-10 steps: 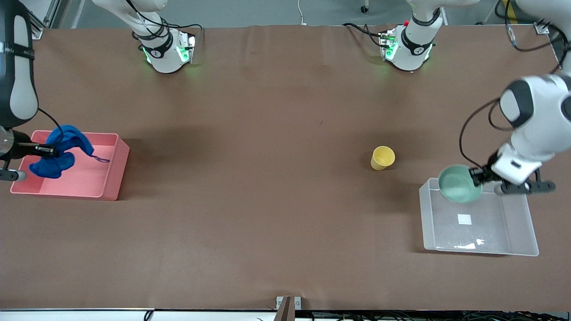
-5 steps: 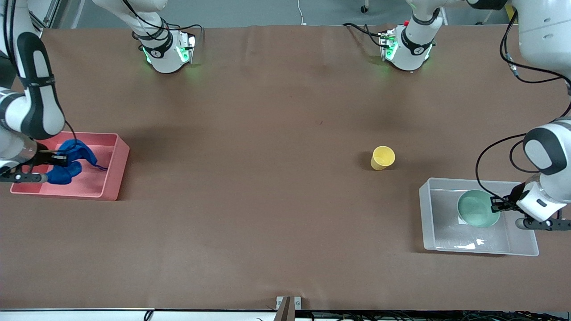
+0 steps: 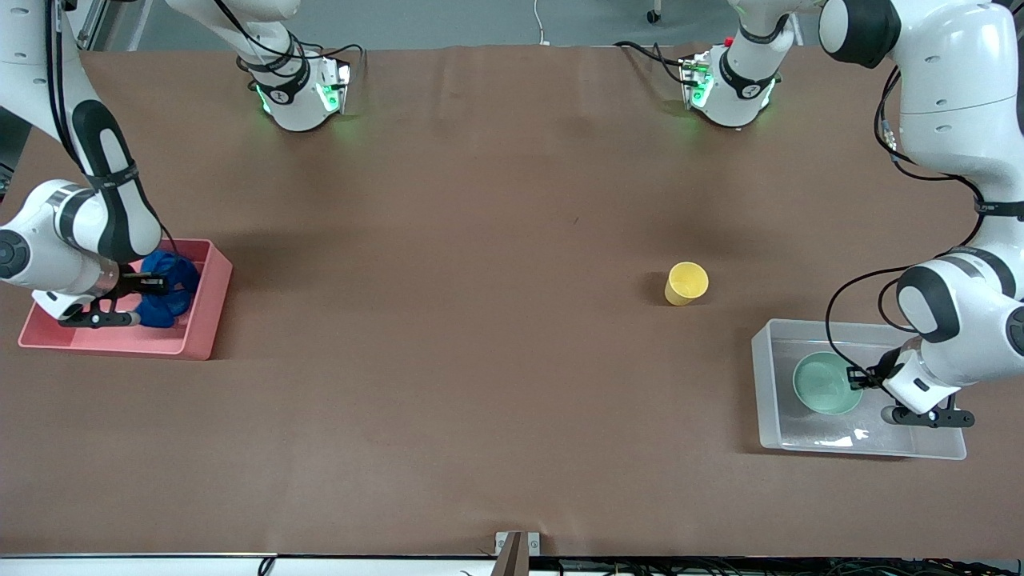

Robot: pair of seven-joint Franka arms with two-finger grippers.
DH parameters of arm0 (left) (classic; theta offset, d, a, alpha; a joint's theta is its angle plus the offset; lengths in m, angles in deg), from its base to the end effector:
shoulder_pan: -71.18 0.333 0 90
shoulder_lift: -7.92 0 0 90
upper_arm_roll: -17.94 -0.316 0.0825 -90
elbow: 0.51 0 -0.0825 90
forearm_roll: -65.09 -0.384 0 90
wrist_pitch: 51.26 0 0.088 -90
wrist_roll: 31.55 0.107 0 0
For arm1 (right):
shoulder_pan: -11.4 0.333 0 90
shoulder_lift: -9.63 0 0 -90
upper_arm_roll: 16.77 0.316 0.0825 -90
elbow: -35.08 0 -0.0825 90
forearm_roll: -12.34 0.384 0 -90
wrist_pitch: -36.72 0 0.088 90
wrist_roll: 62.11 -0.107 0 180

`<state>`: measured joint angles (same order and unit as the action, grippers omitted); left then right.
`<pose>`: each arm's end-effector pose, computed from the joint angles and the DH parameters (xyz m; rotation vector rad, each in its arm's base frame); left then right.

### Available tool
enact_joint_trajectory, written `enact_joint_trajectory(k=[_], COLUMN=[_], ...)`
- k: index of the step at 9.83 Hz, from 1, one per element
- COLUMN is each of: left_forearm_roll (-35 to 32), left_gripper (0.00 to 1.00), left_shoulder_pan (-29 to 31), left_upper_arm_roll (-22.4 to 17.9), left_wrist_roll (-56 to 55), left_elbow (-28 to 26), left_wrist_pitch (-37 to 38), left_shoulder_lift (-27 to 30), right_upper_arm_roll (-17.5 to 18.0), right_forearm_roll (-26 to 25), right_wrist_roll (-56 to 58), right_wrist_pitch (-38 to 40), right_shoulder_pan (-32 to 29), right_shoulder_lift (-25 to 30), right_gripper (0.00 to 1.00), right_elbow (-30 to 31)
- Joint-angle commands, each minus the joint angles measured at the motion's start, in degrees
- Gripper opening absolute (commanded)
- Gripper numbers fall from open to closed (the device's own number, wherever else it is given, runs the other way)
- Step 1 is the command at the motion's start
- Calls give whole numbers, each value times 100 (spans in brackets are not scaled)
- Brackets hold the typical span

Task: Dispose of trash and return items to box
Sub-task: 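Drop the cloth into the bin while the left gripper places the bowl in the box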

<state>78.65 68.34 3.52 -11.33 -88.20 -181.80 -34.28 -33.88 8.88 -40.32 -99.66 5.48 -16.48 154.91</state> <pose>0.7039 0.1092 0.2350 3.1351 -0.1033 0.0657 0.5224 -0.2238 0.1996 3.0251 0.0673 -0.3087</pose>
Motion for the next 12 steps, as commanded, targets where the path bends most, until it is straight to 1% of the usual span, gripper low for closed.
enact_joint_trajectory(k=[1,2,3,4,5,6,7,8,9,10,11,12], left_forearm_roll=[121,112,112,103,34,-28,-464,-1155,-1328,-1329,-1321,-1303], left_gripper=[25,50,70,73,82,93,99,100,100,100,100,100], left_shoulder_pan=[-41,-58,-76,-67,-67,-76,-85,-41,-23,-23,-49,-50], left_upper_arm_roll=[-18,-9,9,96,219,289,412,744,982,1167,1378,1615], left_wrist_roll=[0,-1,-9,8,8,-9,-131,-585,-1111,-1430,-1703,-2010], left_elbow=[41,50,33,24,-72,-247,-501,-956,-1526,-2158,-2722,-3049], left_wrist_pitch=[-78,-69,-34,-8,202,613,921,1020,1030,1047,952,777], left_shoulder_lift=[-183,-131,0,271,622,1130,1666,2324,2957,3555,3917,4025], right_upper_arm_roll=[-11,-2,50,311,662,866,1077,1122,1079,983,965,1008], right_forearm_roll=[118,126,135,135,135,135,144,179,232,293,294,259], right_wrist_roll=[107,80,-137,-827,-1425,-1884,-2167,-2292,-2284,-2214,-2205,-2275], right_wrist_pitch=[531,1012,1704,2468,3259,3676,3932,4161,4451,4802,5231,5358], right_shoulder_pan=[74,100,161,162,118,118,66,91,152,162,188,249], right_shoulder_lift=[605,886,1124,1187,1188,1292,1624,2123,2511,2802,2840,2814], right_gripper=[100,100,100,100,100,100,100,100,100,100,100,100], right_elbow=[-151,-501,-1052,-1684,-2300,-2645,-2727,-2710,-2745,-2902,-3225,-3316])
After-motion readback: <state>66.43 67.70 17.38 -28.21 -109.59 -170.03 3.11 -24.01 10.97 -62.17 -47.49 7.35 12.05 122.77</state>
